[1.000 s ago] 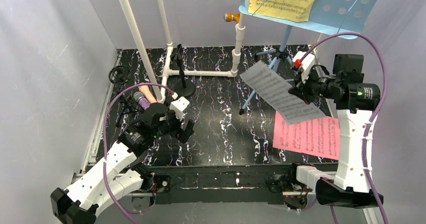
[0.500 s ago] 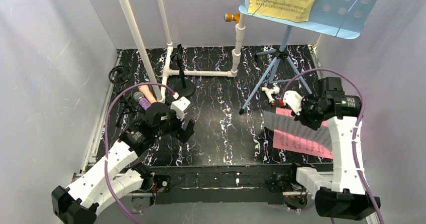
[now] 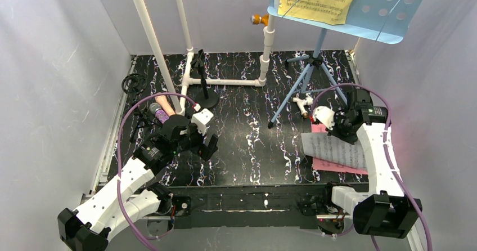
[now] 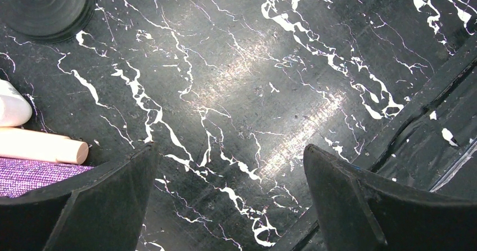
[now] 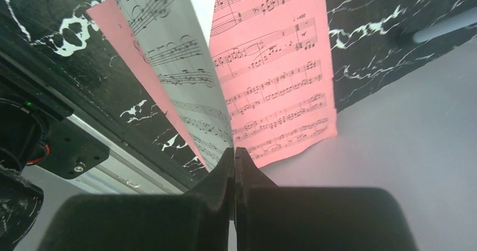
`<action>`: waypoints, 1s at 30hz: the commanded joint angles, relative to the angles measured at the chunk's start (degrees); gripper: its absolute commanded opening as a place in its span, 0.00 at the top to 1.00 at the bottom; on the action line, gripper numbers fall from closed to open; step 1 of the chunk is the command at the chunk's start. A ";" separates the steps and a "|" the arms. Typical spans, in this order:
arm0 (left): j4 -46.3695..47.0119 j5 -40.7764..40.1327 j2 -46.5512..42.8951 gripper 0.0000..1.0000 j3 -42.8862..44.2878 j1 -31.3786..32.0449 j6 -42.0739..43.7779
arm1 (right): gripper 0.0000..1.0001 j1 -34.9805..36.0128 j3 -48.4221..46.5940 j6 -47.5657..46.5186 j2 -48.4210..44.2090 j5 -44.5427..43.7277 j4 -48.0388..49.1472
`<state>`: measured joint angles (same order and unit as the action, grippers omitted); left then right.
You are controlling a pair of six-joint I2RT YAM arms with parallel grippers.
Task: Pack up the instrument practice props
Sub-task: Place the sheet music at the center of the board.
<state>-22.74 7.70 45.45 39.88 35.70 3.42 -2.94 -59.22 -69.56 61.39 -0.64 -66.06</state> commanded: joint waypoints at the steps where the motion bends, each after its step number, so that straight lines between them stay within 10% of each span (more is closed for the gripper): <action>1: -0.20 0.91 -0.27 0.00 0.36 -0.37 0.28 | 0.99 -0.23 -7.55 -3.48 -0.93 9.55 -6.85; 17: -0.31 0.90 0.65 0.00 0.35 -0.37 0.26 | 0.99 -0.14 -15.12 -1.15 -16.31 13.85 -15.32; 30: -0.46 0.78 0.87 0.00 0.33 -0.33 0.19 | 0.99 0.04 -2.23 0.82 -12.31 3.95 -8.65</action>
<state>-22.76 7.97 46.46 39.88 35.68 3.42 -2.98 -65.65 -70.26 46.22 8.71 -80.12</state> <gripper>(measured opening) 0.995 0.029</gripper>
